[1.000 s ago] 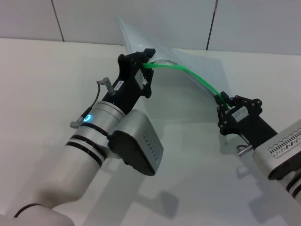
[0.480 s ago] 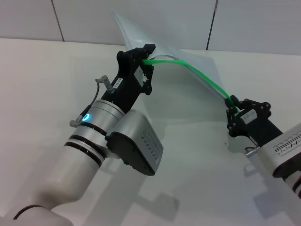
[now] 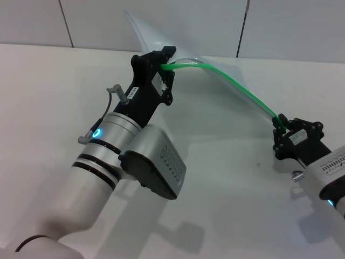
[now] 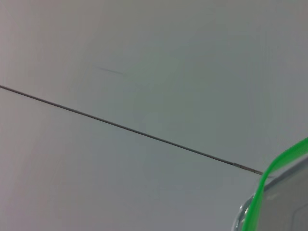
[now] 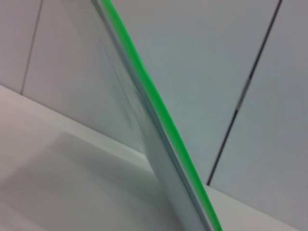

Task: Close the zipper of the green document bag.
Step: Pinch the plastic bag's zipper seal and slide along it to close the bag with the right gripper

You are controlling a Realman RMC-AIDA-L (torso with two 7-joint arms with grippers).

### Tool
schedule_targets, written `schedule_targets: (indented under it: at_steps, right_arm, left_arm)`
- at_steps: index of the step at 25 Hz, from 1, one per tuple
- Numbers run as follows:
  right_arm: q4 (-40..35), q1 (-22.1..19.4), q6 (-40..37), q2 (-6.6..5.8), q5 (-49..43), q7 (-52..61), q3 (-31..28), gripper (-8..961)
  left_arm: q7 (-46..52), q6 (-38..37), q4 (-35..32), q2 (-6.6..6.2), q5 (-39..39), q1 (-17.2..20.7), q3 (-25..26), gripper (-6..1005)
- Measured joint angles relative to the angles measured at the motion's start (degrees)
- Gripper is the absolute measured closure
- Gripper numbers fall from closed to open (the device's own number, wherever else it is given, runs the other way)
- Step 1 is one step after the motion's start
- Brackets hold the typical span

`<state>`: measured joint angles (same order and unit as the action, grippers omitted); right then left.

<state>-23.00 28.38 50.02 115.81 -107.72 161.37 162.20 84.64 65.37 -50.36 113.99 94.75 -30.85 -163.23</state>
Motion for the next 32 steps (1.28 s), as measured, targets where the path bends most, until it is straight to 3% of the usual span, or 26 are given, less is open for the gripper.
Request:
schedule_targets:
  at_steps: [32]
  right_arm:
    - [0.0, 0.1, -0.1, 0.21, 4.6, -1.1, -0.8, 770]
  left_arm:
    - [0.3, 2.4, -0.7, -0.49, 2.8, 0.4, -0.6, 813]
